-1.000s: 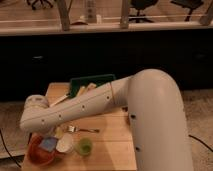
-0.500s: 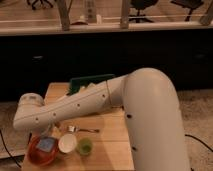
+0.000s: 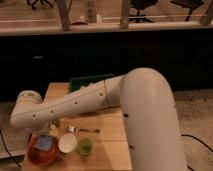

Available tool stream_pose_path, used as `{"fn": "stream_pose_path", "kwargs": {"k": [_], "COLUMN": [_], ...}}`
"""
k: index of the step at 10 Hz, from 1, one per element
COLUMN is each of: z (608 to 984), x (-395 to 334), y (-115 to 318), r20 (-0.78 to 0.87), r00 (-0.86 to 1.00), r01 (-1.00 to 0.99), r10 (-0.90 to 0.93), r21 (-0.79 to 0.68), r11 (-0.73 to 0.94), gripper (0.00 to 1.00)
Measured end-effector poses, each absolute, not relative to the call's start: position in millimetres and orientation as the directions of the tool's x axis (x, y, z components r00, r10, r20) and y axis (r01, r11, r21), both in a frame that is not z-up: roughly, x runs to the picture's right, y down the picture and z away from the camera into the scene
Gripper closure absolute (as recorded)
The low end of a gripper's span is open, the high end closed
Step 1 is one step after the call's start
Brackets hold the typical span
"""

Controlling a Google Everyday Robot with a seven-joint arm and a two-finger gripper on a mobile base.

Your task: Place sponge in red bowl

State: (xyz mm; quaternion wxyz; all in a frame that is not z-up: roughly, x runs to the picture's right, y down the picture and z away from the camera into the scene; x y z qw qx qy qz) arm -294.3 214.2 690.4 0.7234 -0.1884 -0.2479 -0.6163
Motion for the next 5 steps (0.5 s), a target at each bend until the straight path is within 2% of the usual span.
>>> {"fn": "stream_pose_path", "kwargs": {"k": [3, 4, 5], "z": [692.2, 692.2, 692.7], "x": [-303.7, -306.9, -309.7], "y": [214.7, 215.6, 216.2], "r20": [0.611, 0.617, 0.624], "r00": [0.057, 0.040, 0.025], "r01": [0.989, 0.989, 0.989], "r10": [-0.790, -0.786, -0.781], "r21": [0.076, 0.088, 0.099], "r11": [0.130, 0.120, 0.111], "gripper": [0.95, 0.89, 0.79]}}
